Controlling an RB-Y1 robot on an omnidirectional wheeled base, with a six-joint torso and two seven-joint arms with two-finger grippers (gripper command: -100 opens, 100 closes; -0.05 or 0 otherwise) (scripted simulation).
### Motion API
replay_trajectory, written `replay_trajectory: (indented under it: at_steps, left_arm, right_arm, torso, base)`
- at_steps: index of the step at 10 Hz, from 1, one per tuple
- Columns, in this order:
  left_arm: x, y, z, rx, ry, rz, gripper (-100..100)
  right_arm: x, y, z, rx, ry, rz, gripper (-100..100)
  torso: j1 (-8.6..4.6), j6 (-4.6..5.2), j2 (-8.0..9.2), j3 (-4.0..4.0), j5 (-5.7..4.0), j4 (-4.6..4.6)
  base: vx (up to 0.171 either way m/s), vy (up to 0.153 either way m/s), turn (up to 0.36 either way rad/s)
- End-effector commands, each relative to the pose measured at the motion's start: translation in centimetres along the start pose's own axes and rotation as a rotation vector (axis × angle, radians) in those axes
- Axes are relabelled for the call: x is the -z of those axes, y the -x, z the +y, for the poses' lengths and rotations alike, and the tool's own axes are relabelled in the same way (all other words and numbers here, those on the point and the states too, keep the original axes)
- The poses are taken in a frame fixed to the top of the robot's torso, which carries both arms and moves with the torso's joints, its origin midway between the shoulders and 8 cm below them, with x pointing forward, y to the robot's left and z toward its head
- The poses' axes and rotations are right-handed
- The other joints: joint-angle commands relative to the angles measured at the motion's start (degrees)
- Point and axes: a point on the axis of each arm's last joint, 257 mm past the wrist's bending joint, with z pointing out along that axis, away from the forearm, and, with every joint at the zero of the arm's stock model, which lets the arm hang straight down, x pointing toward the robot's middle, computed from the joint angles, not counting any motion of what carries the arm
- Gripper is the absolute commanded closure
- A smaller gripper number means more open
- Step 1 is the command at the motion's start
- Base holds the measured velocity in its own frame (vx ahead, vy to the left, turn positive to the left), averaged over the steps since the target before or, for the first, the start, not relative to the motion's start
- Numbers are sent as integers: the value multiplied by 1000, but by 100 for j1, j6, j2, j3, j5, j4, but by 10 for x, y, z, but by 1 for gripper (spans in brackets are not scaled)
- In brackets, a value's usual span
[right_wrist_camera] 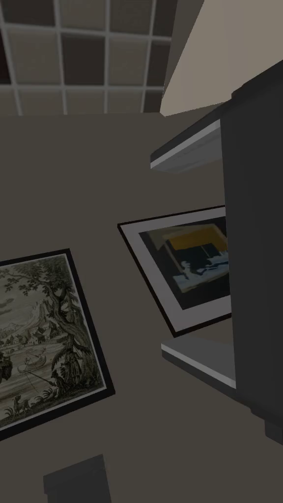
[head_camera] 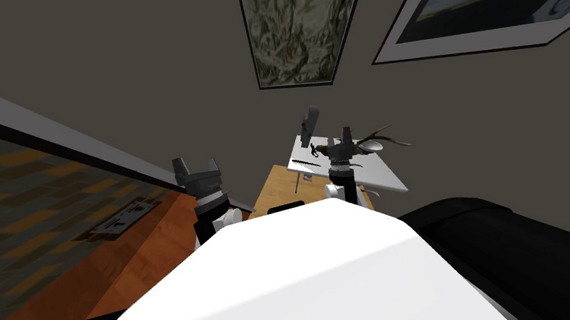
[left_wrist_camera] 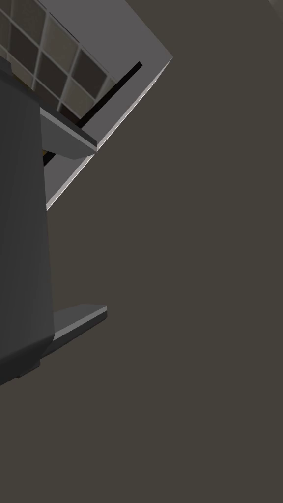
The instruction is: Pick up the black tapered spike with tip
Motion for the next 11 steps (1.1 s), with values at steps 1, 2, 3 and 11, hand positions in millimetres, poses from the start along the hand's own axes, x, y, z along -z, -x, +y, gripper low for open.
replay_trajectory:
  at_steps: [1,2,3,11]
  left_arm:
    - [0,0,0,0,0,0,0]
    - [0,0,0,0,0,0,0]
    - [0,0,0,0,0,0,0]
    - [0,0,0,0,0,0,0]
  right_arm:
    - [1,-6,-1,9,-2,40,-100]
    - [1,-11,-3,15,-4,71,-100]
    - [3,-16,-5,20,-8,99,-100]
    - [14,-41,-27,75,-41,282,-100]
  torso:
    - [0,0,0,0,0,0]
    - [1,0,6,3,0,1]
    - [4,0,14,8,1,3]
    - [7,0,14,8,1,3]
  base:
    - [-21,8,-20]
    - [-43,18,-28]
    - [-65,18,-25]
    - [-41,20,-3]
